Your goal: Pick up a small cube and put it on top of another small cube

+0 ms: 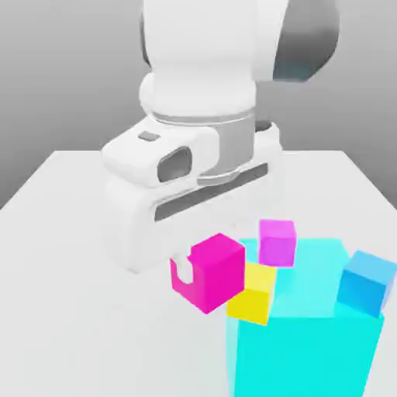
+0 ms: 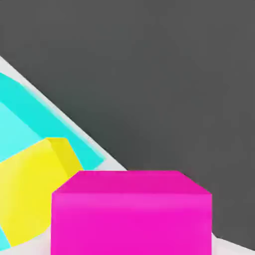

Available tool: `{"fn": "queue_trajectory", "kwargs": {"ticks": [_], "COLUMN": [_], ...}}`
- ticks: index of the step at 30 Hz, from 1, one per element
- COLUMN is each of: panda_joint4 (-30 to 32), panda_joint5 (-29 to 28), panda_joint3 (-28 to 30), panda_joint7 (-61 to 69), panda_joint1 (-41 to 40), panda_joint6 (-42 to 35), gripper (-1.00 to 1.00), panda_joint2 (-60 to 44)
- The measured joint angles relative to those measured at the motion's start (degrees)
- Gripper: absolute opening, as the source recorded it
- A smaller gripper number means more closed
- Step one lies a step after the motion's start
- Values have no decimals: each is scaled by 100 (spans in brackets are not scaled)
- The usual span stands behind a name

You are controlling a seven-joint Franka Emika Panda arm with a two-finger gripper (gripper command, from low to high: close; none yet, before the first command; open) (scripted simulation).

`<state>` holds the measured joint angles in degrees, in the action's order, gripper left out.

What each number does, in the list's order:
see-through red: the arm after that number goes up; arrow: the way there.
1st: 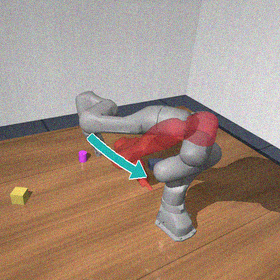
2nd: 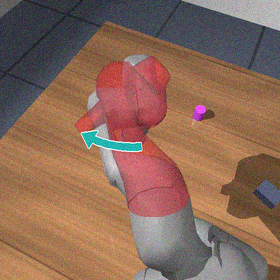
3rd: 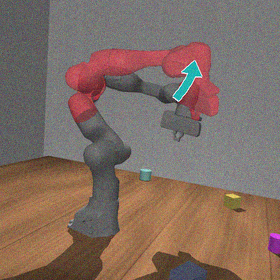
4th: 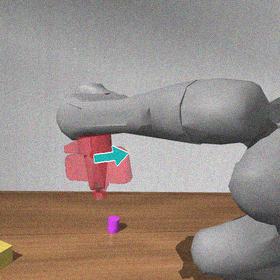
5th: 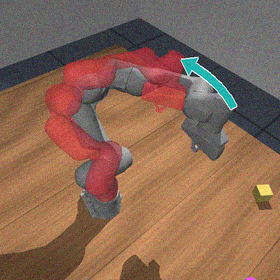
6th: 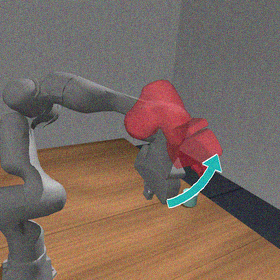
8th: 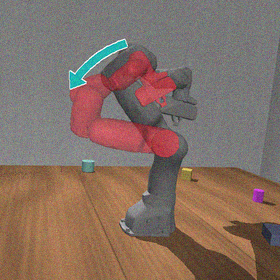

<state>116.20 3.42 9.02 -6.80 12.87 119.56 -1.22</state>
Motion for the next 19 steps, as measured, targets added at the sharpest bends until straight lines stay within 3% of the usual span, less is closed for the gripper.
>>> {"fn": "queue_trajectory", "kwargs": {"ticks": [5, 9, 10, 16, 19], "panda_joint4": [-107, 335, 427, 475, 186], "panda_joint5": [-183, -307, -314, -331, -340], "panda_joint3": [-626, -1063, -1059, -1036, -1032], "panda_joint7": [193, 384, 392, 391, 393], "panda_joint1": [270, 687, 772, 741, 673], "panda_joint6": [-401, 185, 326, 405, -52], "gripper": [-100, -100, 100, 100, 100], "panda_joint2": [156, -65, -121, -149, 24]}}
